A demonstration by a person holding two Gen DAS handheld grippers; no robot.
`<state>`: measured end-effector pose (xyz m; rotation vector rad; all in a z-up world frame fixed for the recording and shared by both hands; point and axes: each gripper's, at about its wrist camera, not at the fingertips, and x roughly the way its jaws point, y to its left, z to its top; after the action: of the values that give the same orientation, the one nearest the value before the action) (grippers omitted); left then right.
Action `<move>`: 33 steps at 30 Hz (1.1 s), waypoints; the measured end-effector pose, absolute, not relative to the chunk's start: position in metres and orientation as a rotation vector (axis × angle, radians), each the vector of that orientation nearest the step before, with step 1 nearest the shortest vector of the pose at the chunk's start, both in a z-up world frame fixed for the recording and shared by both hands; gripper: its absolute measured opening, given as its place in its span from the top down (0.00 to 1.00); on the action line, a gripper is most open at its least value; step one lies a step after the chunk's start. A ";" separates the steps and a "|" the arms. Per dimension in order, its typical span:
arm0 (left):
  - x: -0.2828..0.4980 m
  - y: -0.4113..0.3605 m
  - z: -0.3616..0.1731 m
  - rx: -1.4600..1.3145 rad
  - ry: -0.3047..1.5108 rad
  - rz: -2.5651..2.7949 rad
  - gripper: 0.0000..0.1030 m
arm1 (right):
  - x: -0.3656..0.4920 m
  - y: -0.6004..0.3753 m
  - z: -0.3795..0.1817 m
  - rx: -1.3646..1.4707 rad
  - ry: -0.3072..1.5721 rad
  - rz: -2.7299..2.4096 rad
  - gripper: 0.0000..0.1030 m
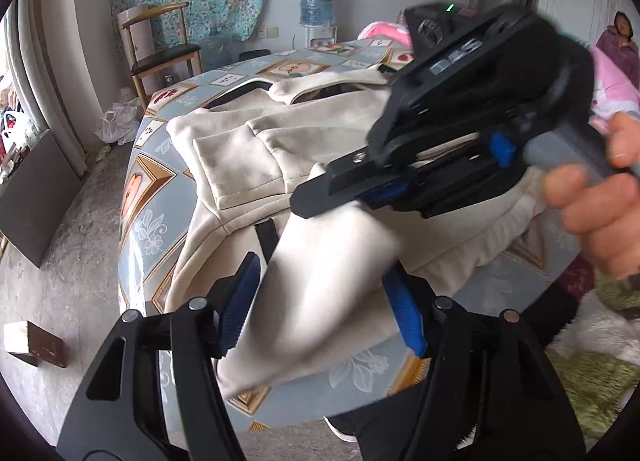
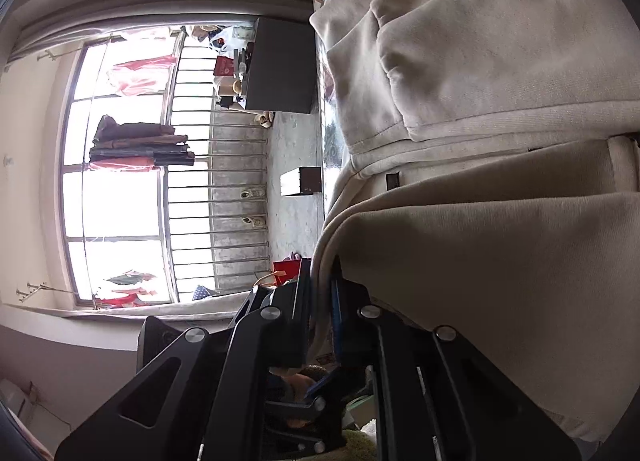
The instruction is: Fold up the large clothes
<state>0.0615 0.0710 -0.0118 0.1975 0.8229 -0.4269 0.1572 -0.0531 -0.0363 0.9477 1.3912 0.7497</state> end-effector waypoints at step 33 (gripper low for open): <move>0.102 0.081 -0.036 -0.019 0.994 -0.286 0.92 | 0.112 -0.329 -0.005 0.336 1.079 0.004 0.48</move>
<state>0.1023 0.0813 -0.0364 -0.0192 0.9939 -0.2859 0.1119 -0.3287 -0.0046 0.3362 1.0788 0.0040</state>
